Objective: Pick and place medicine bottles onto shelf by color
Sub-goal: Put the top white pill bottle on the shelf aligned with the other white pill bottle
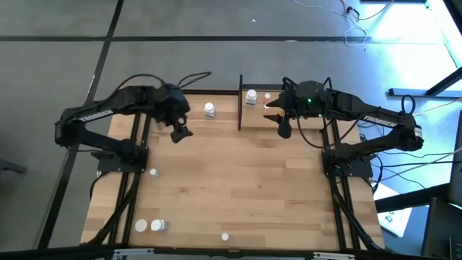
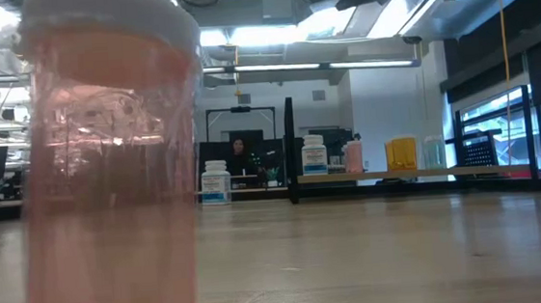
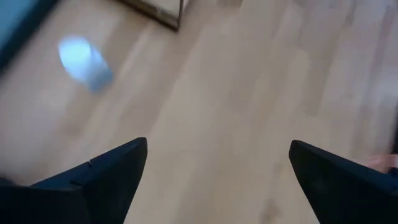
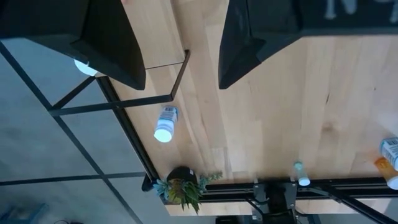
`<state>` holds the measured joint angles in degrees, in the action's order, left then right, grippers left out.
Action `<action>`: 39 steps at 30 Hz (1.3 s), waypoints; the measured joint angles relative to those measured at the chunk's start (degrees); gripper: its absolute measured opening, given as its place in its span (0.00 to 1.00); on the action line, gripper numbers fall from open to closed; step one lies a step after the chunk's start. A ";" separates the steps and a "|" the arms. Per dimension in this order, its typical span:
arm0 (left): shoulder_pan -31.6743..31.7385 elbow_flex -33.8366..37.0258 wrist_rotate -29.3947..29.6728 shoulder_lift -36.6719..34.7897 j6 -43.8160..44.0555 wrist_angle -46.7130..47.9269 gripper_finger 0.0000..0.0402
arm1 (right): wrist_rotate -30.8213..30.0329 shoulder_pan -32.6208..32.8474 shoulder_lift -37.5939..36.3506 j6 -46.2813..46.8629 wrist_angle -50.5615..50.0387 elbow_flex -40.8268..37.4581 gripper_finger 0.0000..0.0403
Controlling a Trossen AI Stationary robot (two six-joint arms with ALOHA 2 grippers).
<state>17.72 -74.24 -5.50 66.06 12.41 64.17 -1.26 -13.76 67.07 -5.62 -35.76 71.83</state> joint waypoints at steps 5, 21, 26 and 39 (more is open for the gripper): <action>6.52 0.00 -0.12 5.12 -18.08 -3.60 0.96 | 0.00 0.00 0.00 -0.75 -0.03 0.00 0.51; 21.24 0.00 -8.00 23.00 -36.72 -18.62 0.96 | -0.02 0.00 0.00 -2.40 -0.12 0.00 0.51; 22.90 0.00 -9.36 27.53 -37.03 -19.01 0.96 | -0.16 0.00 0.00 -0.47 -0.12 0.00 0.51; 22.33 0.02 2.91 31.08 -38.83 -18.81 0.96 | -4.02 0.02 0.02 10.38 -0.12 -0.02 0.51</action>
<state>40.05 -74.22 -2.58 97.14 -26.42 45.36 -5.27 -13.74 67.09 4.77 -35.87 71.81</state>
